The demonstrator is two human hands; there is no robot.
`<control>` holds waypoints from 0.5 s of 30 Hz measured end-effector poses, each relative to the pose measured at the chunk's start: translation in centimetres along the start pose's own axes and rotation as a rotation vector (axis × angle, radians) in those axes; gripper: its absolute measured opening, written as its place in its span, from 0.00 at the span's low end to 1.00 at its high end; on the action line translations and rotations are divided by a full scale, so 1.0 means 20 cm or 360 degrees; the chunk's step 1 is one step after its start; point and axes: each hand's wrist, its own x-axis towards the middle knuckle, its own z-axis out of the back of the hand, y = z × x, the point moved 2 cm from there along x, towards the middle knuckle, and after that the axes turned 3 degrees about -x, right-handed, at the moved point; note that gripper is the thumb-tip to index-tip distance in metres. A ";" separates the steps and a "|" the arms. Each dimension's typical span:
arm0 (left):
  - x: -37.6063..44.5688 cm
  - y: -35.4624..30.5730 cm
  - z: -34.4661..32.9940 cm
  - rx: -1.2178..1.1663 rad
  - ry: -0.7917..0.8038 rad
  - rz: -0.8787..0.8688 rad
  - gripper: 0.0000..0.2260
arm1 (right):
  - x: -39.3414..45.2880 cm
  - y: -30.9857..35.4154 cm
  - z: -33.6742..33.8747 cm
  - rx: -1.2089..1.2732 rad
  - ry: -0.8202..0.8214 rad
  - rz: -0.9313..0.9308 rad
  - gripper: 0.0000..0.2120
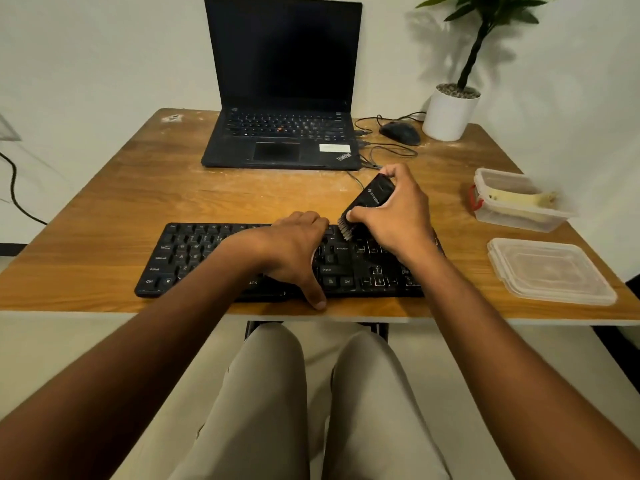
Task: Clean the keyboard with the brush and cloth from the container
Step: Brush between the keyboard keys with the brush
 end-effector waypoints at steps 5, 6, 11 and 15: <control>0.01 0.01 -0.01 0.0030 0.0015 -0.0003 0.61 | 0.02 -0.08 0.12 -0.0225 -0.0079 -0.0049 0.29; 0.01 0.01 -0.01 0.0037 0.0016 -0.0004 0.60 | 0.02 -0.10 0.16 -0.0278 -0.0110 -0.0078 0.28; 0.02 0.00 0.00 0.0089 0.0025 0.0001 0.60 | 0.04 -0.11 0.26 -0.0549 -0.0287 -0.0062 0.28; 0.02 -0.01 0.00 0.0105 0.0039 0.0014 0.59 | 0.00 0.03 0.13 -0.0208 -0.0071 -0.0101 0.28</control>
